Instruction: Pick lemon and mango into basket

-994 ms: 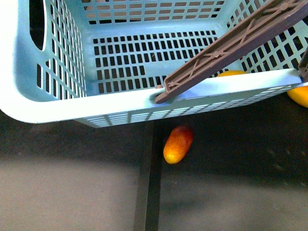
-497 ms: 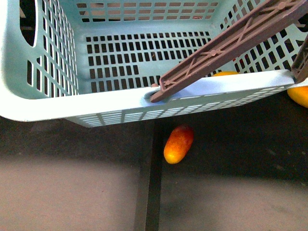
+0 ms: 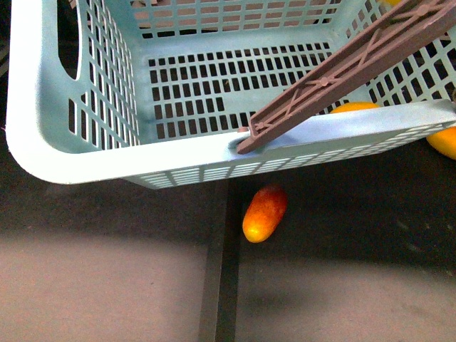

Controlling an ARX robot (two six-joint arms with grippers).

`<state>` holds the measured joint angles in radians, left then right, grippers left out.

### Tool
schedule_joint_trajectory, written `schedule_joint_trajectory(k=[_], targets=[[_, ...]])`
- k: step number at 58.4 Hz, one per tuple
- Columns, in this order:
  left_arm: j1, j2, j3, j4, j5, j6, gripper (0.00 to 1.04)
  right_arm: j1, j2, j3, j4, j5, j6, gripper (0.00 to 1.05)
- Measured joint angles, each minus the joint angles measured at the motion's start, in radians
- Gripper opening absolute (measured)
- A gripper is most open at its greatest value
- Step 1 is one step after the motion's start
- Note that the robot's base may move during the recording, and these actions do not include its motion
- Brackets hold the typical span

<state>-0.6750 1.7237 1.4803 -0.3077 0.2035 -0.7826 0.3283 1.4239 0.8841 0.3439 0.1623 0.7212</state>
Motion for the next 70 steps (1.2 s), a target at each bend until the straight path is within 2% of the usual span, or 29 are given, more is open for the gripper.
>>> schedule_joint_trajectory(k=[4,8,16,17,20,23,28,33,41,48,57,61,70], targets=[[0.0,0.0,0.0,0.0,0.0,0.0,0.27,-0.016,-0.056,-0.029,-0.058,0.045,-0.004,0.96],[0.0,0.001,-0.001,-0.001,0.004,-0.01,0.27,-0.031,-0.152,-0.068,-0.211,0.178,-0.019,0.96],[0.001,0.001,-0.001,-0.001,-0.013,-0.005,0.27,-0.044,-0.319,-0.146,-0.391,0.336,-0.036,0.96],[0.002,0.001,-0.001,-0.001,-0.012,-0.006,0.27,-0.048,-0.33,-0.15,-0.383,0.329,-0.051,0.96],[0.001,0.001,-0.001,-0.001,-0.008,-0.007,0.27,-0.082,-0.374,-0.25,-0.129,0.164,-0.209,0.85],[0.001,0.001,-0.001,-0.001,-0.004,-0.006,0.27,-0.101,-0.401,-0.338,0.039,0.08,-0.369,0.76],[0.001,0.001,-0.001,-0.001,0.0,-0.008,0.27,-0.126,-0.444,-0.447,0.182,0.026,-0.549,0.62],[0.001,0.001,-0.001,-0.001,0.0,-0.006,0.27,-0.154,-0.492,-0.515,0.218,0.006,-0.636,0.48],[0.001,0.001,-0.001,-0.001,0.002,-0.006,0.27,-0.187,-0.553,-0.599,0.231,-0.024,-0.686,0.27],[0.001,0.001,-0.001,-0.001,0.002,-0.006,0.27,-0.215,-0.618,-0.666,0.232,-0.053,-0.701,0.04],[0.002,0.001,-0.001,-0.001,-0.006,-0.006,0.27,-0.24,-0.688,-0.721,0.222,-0.08,-0.712,0.02],[0.002,0.001,-0.001,-0.001,-0.007,-0.005,0.27,-0.294,-0.724,-0.745,0.208,-0.151,-0.715,0.02],[0.001,0.001,-0.001,-0.001,-0.004,-0.006,0.27,-0.324,-0.798,-0.785,0.174,-0.16,-0.715,0.02]])
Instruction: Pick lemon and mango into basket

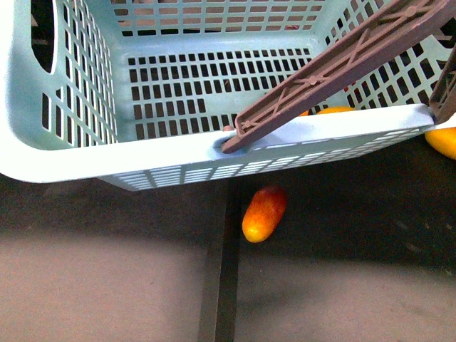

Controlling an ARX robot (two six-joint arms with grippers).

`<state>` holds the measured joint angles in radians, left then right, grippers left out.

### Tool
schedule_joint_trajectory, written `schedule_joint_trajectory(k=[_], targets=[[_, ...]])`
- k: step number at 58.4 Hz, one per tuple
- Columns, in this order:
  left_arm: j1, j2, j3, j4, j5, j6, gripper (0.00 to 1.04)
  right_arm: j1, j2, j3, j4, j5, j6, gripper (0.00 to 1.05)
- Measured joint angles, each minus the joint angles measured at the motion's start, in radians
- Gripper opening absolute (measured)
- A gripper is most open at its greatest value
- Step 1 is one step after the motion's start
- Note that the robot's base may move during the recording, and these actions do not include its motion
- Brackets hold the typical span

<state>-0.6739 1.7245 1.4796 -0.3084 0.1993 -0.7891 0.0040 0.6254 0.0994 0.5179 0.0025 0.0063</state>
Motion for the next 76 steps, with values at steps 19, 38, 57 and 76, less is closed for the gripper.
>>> schedule_joint_trajectory(k=[19,38,57,76], targets=[[0.0,0.0,0.0,0.0,0.003,0.0,0.27,-0.001,-0.163,-0.055,-0.107,0.0,0.0,0.02],[0.0,0.0,0.0,0.0,0.002,0.0,0.27,-0.001,-0.278,-0.082,-0.169,-0.001,-0.001,0.02],[0.0,0.0,0.0,0.0,0.003,0.0,0.27,-0.001,-0.386,-0.082,-0.278,0.0,-0.001,0.02],[0.0,0.0,0.0,0.0,0.003,0.0,0.27,-0.001,-0.534,-0.082,-0.457,-0.004,-0.001,0.02]])
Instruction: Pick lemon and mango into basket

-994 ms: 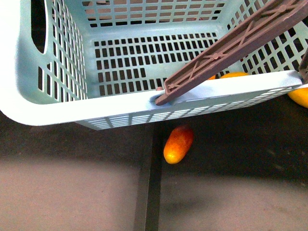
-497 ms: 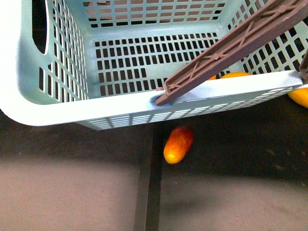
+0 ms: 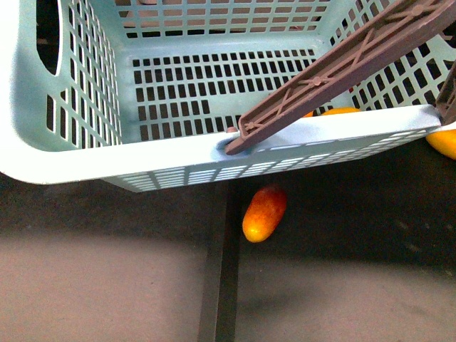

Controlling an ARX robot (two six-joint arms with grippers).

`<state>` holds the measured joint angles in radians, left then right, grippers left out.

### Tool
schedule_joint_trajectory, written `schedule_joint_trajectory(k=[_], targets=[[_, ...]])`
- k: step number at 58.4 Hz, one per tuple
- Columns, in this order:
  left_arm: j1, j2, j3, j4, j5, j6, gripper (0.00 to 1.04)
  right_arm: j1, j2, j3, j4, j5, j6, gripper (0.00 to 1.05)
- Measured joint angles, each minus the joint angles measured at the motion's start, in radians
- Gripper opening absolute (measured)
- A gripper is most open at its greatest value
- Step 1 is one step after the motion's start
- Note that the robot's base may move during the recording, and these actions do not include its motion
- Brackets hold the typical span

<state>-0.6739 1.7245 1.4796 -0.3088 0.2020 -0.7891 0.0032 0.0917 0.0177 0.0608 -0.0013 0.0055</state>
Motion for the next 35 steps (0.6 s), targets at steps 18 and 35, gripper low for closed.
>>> schedule_joint_trajectory(k=[18,35], targets=[[0.0,0.0,0.0,0.0,0.003,-0.001,0.27,0.0,-0.085,0.0,-0.059,0.003,0.0,0.02],[0.0,0.0,0.0,0.0,0.001,0.0,0.27,0.0,-0.085,0.0,-0.059,0.003,-0.002,0.56]])
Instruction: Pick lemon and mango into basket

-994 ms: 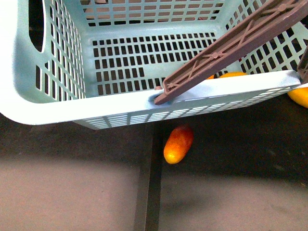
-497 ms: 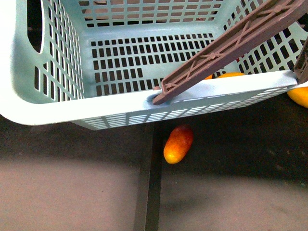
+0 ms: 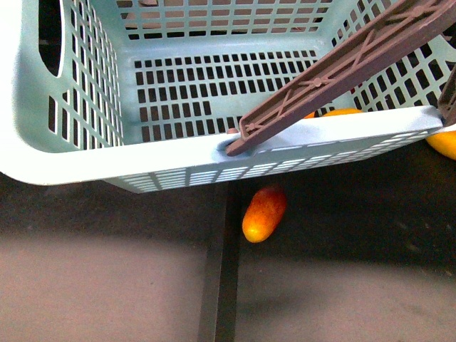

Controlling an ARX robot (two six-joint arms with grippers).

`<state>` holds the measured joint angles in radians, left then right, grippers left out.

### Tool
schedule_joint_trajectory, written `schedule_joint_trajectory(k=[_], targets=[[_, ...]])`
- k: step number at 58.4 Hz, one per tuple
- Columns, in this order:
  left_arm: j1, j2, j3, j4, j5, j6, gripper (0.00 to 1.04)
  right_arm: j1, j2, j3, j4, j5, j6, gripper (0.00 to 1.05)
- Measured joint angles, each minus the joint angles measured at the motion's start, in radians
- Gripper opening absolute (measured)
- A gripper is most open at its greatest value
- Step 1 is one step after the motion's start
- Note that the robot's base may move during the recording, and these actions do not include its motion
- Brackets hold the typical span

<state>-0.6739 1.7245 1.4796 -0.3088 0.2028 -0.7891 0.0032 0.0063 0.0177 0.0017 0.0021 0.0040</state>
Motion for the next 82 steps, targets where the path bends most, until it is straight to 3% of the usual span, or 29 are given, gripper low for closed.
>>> schedule_joint_trajectory(k=[14,19,20,26,30,37,43,64,82], targets=[[0.0,0.0,0.0,0.0,0.0,0.0,0.27,0.0,0.0,0.0,0.0,0.0,0.0,0.95],[-0.002,0.0,0.0,-0.003,-0.019,-0.004,0.27,0.0,0.0,0.0,0.0,0.0,0.0,0.96],[-0.007,0.001,0.003,-0.012,-0.047,-0.021,0.27,0.0,0.0,0.0,0.0,0.0,0.0,0.96],[-0.046,0.014,0.02,-0.104,-0.458,-0.299,0.27,0.0,0.0,0.0,0.0,-0.001,0.0,0.96],[-0.05,0.019,0.009,-0.085,-0.64,-0.478,0.27,0.0,-0.001,0.0,0.0,-0.003,0.0,0.96],[-0.004,0.019,-0.012,-0.034,-0.784,-0.597,0.27,0.0,-0.001,0.0,0.0,0.001,0.0,0.96],[0.064,0.019,-0.053,0.014,-0.778,-0.626,0.27,0.0,-0.001,0.0,0.0,0.0,0.0,0.96],[0.235,0.172,-0.077,0.164,-0.568,-0.704,0.27,0.0,-0.001,0.0,0.0,-0.002,0.0,0.96],[0.364,0.332,-0.003,0.239,-0.526,-0.687,0.27,0.0,-0.001,0.0,0.0,-0.002,0.0,0.96]])
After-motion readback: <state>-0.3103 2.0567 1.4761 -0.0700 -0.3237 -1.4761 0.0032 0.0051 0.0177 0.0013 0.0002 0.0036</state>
